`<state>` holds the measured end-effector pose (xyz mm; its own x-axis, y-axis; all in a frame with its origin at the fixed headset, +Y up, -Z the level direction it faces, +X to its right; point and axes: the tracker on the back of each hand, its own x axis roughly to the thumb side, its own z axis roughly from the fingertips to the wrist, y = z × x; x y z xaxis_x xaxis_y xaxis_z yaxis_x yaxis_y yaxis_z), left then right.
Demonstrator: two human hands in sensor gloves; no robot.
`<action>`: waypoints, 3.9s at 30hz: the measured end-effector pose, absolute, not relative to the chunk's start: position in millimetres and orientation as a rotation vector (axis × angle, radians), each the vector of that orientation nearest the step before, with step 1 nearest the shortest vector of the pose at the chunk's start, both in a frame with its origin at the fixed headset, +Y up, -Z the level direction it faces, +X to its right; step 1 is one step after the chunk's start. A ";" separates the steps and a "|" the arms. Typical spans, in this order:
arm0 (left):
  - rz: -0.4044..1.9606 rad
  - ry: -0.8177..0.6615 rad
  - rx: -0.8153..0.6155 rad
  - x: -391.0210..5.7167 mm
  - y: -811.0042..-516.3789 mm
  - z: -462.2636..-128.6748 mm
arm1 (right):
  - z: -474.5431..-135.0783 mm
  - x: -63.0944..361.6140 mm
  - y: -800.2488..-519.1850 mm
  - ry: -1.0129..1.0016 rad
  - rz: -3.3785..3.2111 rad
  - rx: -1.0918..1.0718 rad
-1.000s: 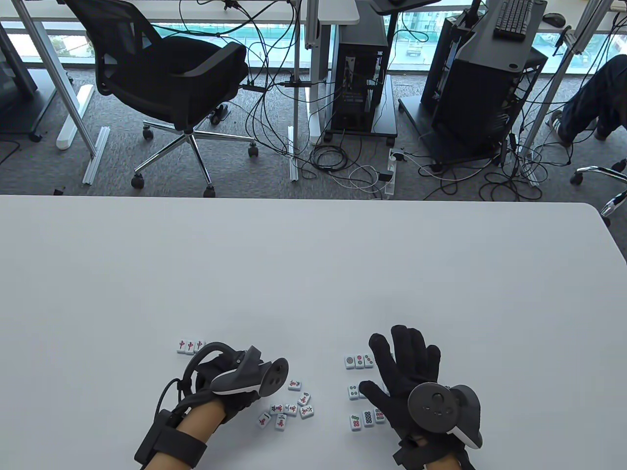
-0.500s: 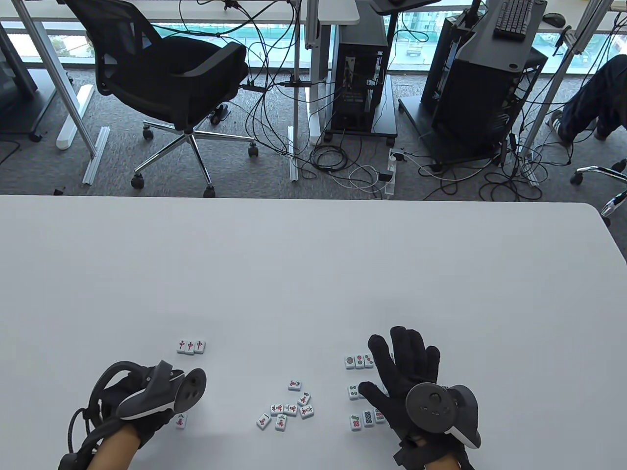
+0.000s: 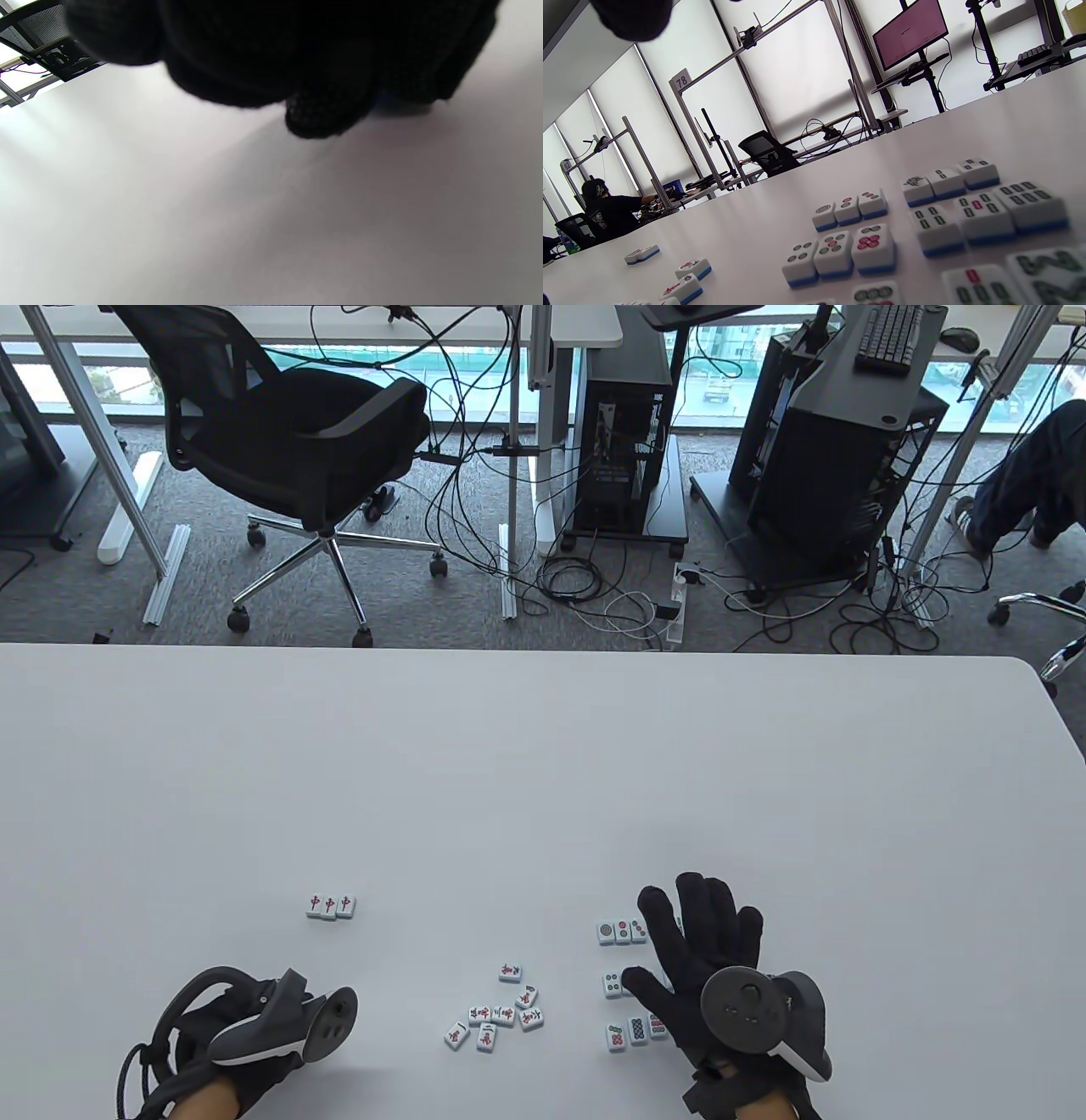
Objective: Mahjong suit sorting
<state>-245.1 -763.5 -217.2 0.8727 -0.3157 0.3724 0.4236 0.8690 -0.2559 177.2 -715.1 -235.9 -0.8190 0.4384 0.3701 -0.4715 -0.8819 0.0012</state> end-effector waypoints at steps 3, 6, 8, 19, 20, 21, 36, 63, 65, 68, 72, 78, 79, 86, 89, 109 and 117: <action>-0.392 -0.316 -0.343 -246.5 -761.8 -215.9 | -236.0 176.8 -715.5 -0.116 2.611 0.502; -0.387 -0.301 -0.362 -248.9 -757.3 -214.7 | -236.0 176.7 -715.5 -0.114 2.609 0.502; -0.387 -0.289 -0.344 -248.0 -749.9 -214.8 | -236.2 176.8 -715.5 -0.116 2.606 0.501; -0.281 -0.456 -0.084 -170.1 -724.4 -224.5 | -236.2 176.3 -716.0 -0.115 2.606 0.506; -0.266 -0.468 -0.057 -160.0 -725.1 -225.3 | -236.3 176.4 -716.0 -0.115 2.602 0.506; -0.258 -0.480 -0.041 -149.2 -726.6 -226.5 | -236.3 176.5 -716.0 -0.116 2.598 0.505; -0.338 -0.429 -0.061 -129.2 -750.1 -234.9 | -236.2 175.5 -717.1 -0.108 2.584 0.520; -0.328 -0.406 -0.087 -180.2 -709.9 -235.5 | -237.6 176.6 -719.4 -0.093 2.596 0.509; -0.340 -0.356 -0.074 -199.5 -700.8 -240.6 | -237.7 176.6 -719.4 -0.092 2.596 0.508; -0.340 -0.285 -0.068 -221.8 -696.3 -248.3 | -238.1 176.7 -719.9 -0.088 2.598 0.507; -0.335 -0.199 -0.132 -245.2 -710.7 -260.2 | -238.0 176.5 -720.3 -0.073 2.592 0.504; -0.337 -0.148 -0.200 -255.9 -736.1 -272.9 | -238.4 177.4 -719.7 -0.079 2.586 0.498; -0.336 -0.143 -0.207 -256.4 -738.7 -275.5 | -238.5 177.3 -719.8 -0.079 2.588 0.498; -0.387 -0.143 -0.239 -250.1 -751.5 -285.8 | -238.7 178.0 -719.7 -0.081 2.582 0.494; -0.397 -0.132 -0.239 -251.1 -754.2 -287.6 | -238.7 177.7 -719.8 -0.080 2.582 0.497; -0.379 -0.162 -0.123 -238.4 -733.8 -268.1 | -238.8 177.3 -720.8 -0.077 2.581 0.503; -0.285 -0.476 -0.065 -161.8 -722.9 -246.0 | -238.7 177.0 -720.9 -0.078 2.583 0.504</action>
<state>-161.8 -722.9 -246.0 0.8502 -0.2548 0.4608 0.2851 0.9585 0.0039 177.0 -720.9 -238.7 -0.8047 0.4671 0.3664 -0.4883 -0.8718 0.0389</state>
